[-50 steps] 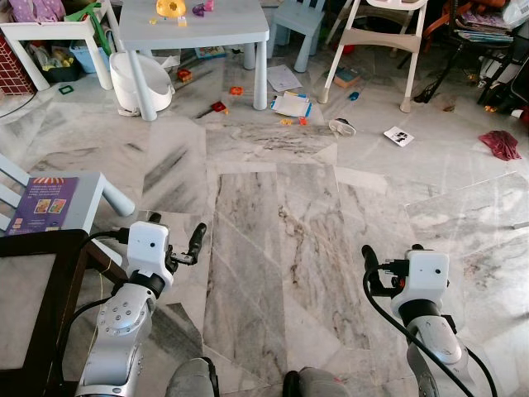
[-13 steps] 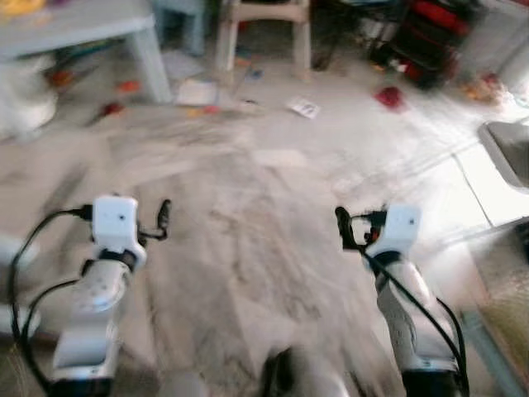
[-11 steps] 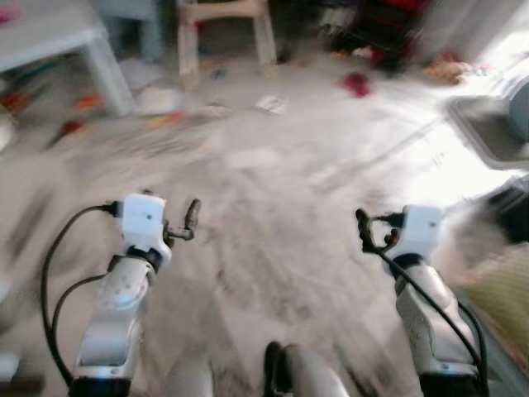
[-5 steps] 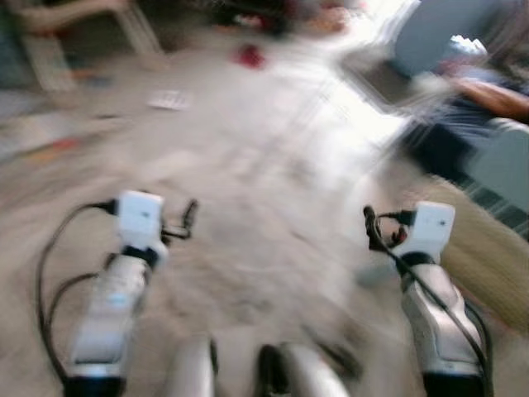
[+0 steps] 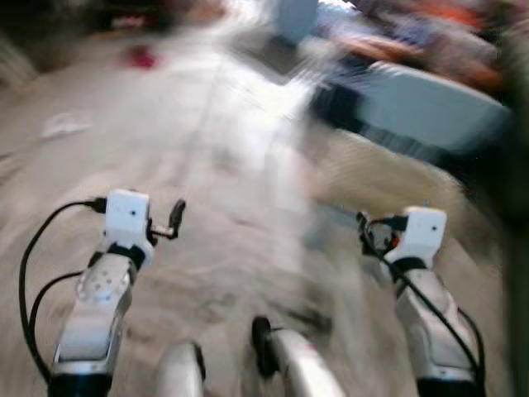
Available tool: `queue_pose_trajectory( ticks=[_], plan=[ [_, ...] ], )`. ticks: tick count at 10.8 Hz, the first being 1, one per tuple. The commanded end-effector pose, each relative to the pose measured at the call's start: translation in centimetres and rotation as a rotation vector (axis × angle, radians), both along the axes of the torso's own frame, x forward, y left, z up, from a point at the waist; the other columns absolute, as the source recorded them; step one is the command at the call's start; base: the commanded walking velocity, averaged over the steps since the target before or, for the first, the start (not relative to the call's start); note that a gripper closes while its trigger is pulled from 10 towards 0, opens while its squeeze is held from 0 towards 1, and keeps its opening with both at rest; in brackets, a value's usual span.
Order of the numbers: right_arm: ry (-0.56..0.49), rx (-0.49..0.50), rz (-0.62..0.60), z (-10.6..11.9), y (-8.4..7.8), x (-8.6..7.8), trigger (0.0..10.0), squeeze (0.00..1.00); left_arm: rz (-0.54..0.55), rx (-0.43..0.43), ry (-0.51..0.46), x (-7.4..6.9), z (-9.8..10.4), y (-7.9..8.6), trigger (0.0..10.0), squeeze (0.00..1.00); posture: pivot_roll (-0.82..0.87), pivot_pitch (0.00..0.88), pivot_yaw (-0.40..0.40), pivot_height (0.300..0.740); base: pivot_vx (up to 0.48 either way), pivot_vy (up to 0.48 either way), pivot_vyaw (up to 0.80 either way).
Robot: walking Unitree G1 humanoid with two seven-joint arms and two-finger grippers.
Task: Move the pillow to the sofa
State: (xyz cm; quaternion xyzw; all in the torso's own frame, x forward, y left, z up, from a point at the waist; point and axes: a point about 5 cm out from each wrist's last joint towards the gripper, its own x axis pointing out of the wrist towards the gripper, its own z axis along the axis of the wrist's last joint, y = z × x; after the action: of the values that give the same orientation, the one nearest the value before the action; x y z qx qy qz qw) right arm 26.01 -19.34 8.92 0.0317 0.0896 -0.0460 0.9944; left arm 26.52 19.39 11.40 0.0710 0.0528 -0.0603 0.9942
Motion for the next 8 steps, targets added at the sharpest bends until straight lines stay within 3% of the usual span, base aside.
queue_pose_trajectory(
  ticks=[1,6,8],
  plan=[
    [-0.018,-0.021,-0.002,0.3,-0.2,-0.2,10.0,0.0,-0.005,-0.016,0.03,-0.5,-0.6,0.0,10.0,0.0,0.03,0.228,-0.065,0.74,0.0,0.0,-0.79],
    [-0.029,-0.06,0.004,0.8,-0.8,0.1,10.0,0.0,-0.003,-0.033,0.042,-0.6,-1.0,-0.5,10.0,0.0,0.01,0.232,-0.068,0.74,0.0,0.0,-0.79],
    [-0.038,-0.084,0.008,1.0,-0.6,0.4,10.0,0.0,-0.043,-0.001,-0.005,-0.3,0.0,-1.0,10.0,0.0,0.01,0.243,-0.066,0.74,0.127,0.0,-0.23]
  ],
)
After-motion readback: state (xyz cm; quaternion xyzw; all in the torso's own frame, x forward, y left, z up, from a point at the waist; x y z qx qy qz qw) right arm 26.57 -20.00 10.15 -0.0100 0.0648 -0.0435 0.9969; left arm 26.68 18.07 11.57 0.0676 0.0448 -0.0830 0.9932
